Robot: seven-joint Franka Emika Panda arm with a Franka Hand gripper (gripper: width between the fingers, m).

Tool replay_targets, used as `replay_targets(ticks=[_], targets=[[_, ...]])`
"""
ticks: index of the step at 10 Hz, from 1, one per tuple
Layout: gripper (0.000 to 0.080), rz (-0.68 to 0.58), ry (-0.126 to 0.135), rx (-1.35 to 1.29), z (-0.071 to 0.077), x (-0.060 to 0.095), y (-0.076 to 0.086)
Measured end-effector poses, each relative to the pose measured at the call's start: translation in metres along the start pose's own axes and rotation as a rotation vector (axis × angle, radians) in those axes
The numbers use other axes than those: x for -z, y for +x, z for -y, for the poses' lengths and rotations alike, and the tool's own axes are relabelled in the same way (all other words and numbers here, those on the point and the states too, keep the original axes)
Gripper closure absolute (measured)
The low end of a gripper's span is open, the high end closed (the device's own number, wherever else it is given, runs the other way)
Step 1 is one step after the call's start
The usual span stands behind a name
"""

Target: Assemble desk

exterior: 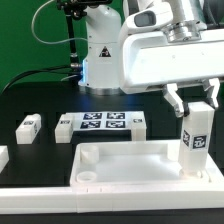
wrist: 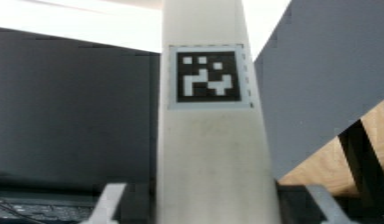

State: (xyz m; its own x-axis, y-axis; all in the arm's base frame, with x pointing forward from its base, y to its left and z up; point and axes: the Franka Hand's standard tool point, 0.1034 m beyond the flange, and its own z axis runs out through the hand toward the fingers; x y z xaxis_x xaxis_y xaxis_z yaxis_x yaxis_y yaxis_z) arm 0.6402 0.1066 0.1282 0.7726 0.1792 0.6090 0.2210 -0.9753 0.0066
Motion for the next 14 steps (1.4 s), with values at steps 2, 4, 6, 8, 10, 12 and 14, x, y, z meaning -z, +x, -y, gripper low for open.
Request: replay_targets(ticks=[2, 4, 6, 8, 10, 12, 14], targets=[[0.0508, -0.018, -0.004, 0.000, -0.0019, -0.0009, 0.0017], [0.0499, -0.019, -0.004, 0.000, -0.0017, -0.0009, 0.0017], [0.0286, -0.018, -0.004, 0.000, -0.0018, -0.0012, 0.0013], [0.0176, -0.018, -0.004, 0.001, -0.0018, -0.0012, 0.0012], [0.0152, -0.018, -0.004, 0.001, -0.0018, -0.0013, 0.0012], [0.0151, -0.018, -0.004, 0.001, -0.0018, -0.0013, 0.0011], [0.0151, -0.016, -0.004, 0.001, -0.0016, -0.0014, 0.0010]])
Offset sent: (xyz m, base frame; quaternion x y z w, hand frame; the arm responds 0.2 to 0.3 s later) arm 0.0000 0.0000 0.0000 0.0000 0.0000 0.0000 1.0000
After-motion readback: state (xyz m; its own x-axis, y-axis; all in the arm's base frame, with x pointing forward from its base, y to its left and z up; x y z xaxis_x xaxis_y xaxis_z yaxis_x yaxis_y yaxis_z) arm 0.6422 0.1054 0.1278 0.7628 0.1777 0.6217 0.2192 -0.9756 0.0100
